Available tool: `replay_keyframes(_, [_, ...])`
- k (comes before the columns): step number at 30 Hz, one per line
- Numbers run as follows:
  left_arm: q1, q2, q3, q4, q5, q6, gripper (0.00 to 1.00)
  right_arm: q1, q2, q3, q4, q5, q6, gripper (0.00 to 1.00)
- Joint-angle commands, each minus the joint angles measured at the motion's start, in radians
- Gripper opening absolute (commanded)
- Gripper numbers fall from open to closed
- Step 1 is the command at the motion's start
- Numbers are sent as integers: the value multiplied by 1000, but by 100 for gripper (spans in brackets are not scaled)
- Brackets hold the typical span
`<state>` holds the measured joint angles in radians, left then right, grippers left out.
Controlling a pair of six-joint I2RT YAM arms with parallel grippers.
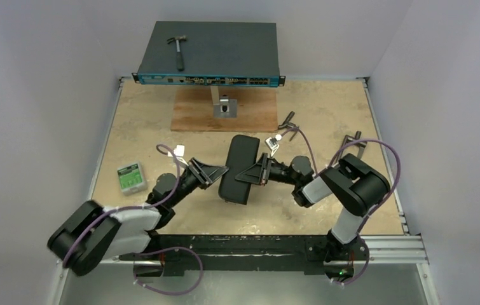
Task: Sort the hair-cutting tools
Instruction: Zip the hairdressing tool bag at the center of the board.
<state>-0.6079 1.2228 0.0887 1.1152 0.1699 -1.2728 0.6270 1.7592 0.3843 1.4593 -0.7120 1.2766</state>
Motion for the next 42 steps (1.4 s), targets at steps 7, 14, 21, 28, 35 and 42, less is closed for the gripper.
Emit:
replay_keyframes(7, [-9,-627,324,-1170,-205,486,65,-19,-364,41,-343,-37,-205,0])
replay_keyframes(14, [-159,-743,362,-1396,-365,594,69,-26,-539,159,-749,48,-321,0])
replay_keyframes(21, [-349,-717,381,-1357,-481,704,70,-33,-623,191,-810,158,-254,0])
replay_keyframes(28, [-417,-701,326,-1091,-402,848,68,-32,-720,310,-1064,265,-332,0])
replay_keyframes(35, [-449,-610,318,-909,-352,930,67,-33,-761,310,-1084,272,-305,0])
replay_keyframes(42, [-478,-556,336,-833,-346,992,63,-32,-768,299,-1058,260,-276,0])
